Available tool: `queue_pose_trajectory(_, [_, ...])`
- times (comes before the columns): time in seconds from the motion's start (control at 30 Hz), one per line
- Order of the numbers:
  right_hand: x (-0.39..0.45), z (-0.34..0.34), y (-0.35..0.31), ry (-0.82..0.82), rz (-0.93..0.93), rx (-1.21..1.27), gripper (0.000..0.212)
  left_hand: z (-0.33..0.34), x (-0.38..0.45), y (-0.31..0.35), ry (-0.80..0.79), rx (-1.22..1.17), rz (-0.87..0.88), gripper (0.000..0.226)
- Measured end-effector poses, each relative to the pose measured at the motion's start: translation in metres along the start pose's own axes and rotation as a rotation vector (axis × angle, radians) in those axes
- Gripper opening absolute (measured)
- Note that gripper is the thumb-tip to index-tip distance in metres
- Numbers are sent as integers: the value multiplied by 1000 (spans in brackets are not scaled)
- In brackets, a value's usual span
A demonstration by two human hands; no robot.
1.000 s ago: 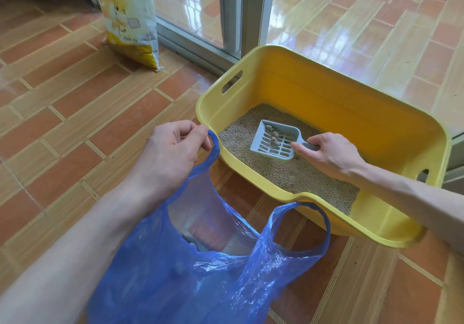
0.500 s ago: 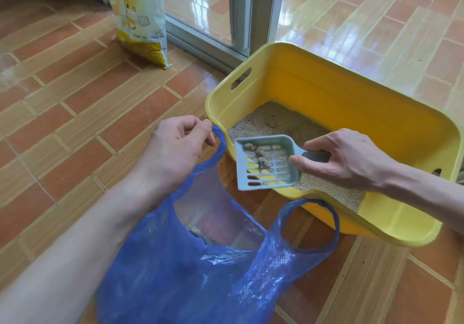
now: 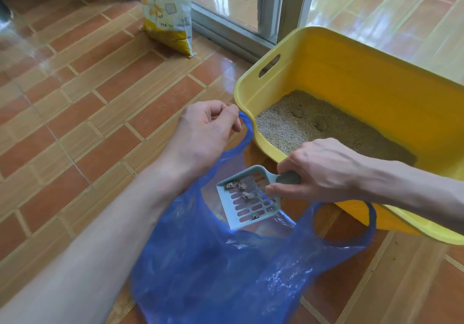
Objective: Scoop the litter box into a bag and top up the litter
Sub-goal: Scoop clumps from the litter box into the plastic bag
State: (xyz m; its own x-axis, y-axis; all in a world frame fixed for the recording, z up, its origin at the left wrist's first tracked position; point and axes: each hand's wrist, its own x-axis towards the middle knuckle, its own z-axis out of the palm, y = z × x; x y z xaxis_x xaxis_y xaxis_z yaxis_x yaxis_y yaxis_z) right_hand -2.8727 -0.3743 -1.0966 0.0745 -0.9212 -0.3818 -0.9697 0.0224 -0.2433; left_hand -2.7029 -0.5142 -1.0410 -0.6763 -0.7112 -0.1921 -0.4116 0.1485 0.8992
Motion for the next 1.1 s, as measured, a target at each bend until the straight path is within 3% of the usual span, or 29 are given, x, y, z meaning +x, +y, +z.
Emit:
queue_pose_trajectory(0.13, [3,15,-17,172,43,-161,55,-1,1,-2,0,-5,-3,36])
queue_pose_trajectory(0.23, [6,23,-26,152,71,-186,54,0,1,-4,-7,-3,-4,35])
queue_pose_trajectory(0.53, [19,43,-51,149,40,-248,34,3,5,-8,-22,1,-4,35])
queue_pose_trajectory(0.8, [19,73,-56,383,-138,-503,13,3,5,-10,-21,-4,-8,34])
queue_pose_trajectory(1.1, [19,76,-55,475,-41,-437,33,3,5,-10,-29,-11,-3,34])
